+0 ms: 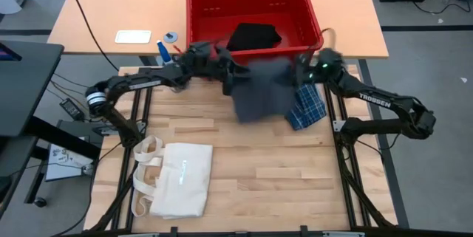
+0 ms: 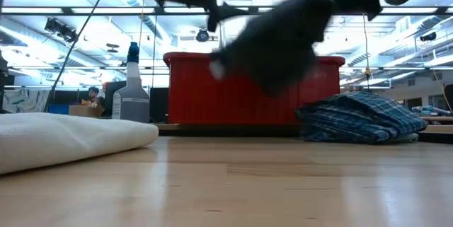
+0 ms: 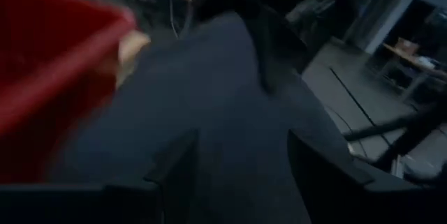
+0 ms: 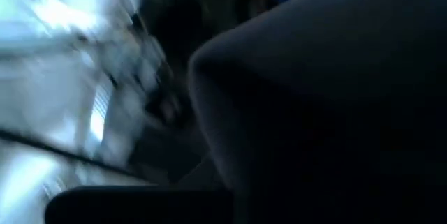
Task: Fold laundry
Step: Put the folded gray pants into the red bin
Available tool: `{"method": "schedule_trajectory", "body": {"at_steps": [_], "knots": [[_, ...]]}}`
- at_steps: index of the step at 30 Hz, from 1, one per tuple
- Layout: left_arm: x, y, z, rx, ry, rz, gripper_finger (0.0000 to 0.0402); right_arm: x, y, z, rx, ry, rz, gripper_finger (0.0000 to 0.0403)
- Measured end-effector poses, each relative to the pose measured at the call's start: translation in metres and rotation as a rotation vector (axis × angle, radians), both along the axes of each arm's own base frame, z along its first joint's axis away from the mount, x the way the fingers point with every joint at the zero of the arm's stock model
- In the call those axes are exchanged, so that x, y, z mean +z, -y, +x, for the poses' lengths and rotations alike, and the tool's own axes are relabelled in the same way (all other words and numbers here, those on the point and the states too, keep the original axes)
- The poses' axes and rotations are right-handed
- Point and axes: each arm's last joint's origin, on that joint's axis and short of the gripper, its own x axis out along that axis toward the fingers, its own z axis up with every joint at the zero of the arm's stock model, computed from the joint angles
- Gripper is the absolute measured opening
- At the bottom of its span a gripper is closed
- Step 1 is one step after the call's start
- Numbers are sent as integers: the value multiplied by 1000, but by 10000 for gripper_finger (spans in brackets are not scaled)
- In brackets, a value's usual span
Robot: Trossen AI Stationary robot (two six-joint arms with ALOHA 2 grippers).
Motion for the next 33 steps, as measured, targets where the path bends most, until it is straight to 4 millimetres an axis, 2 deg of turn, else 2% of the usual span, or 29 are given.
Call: {"method": "schedule_trajectory", "body": {"at_steps": [2,5,9,13,19,23,27,30,33], "knots": [[19,1,-14,37,42,49,219,12,12,-2,-100,114,9,39],[47,9,-37,148,91,195,215,22,31,-3,-196,174,-6,39],[73,19,-60,304,109,442,211,59,58,9,-239,236,-166,39],[77,15,-68,443,39,606,210,91,98,30,-248,223,-279,39],[71,-5,-79,611,-78,603,210,109,167,61,-215,216,-348,40],[69,-13,-84,665,-86,535,210,108,211,76,-189,234,-382,41],[69,-13,-85,666,-86,526,210,95,254,88,-189,237,-373,41],[69,-13,-84,663,-86,525,210,75,283,93,-197,208,-345,41],[66,-13,-85,655,-116,518,210,37,310,93,-221,85,-198,41]]}}
